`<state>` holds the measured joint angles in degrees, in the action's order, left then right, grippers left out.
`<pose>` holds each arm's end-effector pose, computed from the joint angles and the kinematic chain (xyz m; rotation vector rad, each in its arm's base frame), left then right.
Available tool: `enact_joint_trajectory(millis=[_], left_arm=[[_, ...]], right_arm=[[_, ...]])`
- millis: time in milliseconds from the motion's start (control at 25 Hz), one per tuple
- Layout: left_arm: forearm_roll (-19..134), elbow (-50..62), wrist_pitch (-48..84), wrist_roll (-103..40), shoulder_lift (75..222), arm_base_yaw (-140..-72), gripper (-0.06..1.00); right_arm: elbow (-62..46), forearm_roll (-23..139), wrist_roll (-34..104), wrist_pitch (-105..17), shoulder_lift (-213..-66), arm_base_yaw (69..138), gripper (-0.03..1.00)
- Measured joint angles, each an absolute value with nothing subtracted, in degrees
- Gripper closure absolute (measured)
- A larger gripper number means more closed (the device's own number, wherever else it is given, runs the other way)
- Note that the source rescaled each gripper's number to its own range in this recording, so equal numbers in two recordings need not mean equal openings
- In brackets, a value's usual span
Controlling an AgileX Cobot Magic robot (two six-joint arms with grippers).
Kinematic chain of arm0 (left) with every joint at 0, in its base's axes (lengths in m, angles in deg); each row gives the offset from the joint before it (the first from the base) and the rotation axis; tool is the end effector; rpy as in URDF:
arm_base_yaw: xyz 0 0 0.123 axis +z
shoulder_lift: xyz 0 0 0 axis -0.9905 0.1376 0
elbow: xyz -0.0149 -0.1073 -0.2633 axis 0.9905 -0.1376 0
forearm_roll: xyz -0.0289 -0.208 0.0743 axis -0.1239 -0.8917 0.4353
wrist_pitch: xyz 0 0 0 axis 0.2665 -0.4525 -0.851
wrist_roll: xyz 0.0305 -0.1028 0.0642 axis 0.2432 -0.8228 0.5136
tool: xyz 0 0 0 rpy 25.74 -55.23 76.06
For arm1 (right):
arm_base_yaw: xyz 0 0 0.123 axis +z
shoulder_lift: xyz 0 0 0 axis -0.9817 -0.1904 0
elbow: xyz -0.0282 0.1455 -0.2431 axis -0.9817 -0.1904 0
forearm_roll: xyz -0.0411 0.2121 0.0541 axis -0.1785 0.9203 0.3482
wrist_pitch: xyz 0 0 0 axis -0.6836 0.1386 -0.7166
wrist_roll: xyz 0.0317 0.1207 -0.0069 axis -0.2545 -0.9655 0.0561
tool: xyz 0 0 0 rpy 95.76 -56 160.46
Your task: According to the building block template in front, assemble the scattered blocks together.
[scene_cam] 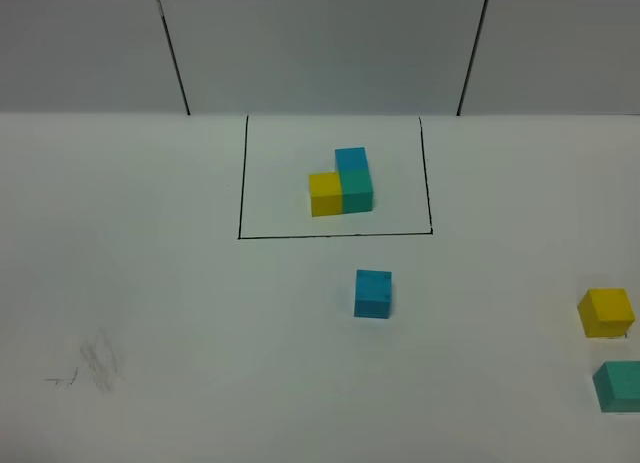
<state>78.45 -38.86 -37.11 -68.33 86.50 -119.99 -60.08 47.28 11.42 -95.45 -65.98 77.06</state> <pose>0.0245 -0.0013 0.2810 0.6435 2.0023 -0.2672 -0.0007 -0.0048 0.2448 0.0476 2.0471 -0.0691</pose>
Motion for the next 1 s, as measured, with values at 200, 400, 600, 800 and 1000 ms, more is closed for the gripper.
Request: enact_joint_trajectory(millis=[200, 400, 600, 800, 1000], left_arm=[[75.11, -42.89, -36.46, -68.35, 86.3, -119.99, 0.23], [74.78, -43.16, -35.66, -68.23, 85.87, -119.99, 0.23], [74.78, -43.16, -35.66, -68.17, 85.83, -119.99, 0.23], [74.65, -43.16, -35.66, -68.17, 82.06, -117.98, 0.23], [74.85, -43.16, -35.81, -68.11, 75.44, -110.65, 0.23]], right_arm=[[-60.08, 47.28, 11.42, -95.45, -65.98, 77.06, 0.97], [-60.08, 47.28, 11.42, -95.45, -65.98, 77.06, 0.97], [-60.08, 47.28, 11.42, -95.45, -65.98, 77.06, 0.97], [-60.08, 47.28, 11.42, -95.45, -65.98, 77.06, 0.97], [-60.08, 47.28, 11.42, -95.45, -65.98, 77.06, 0.97]])
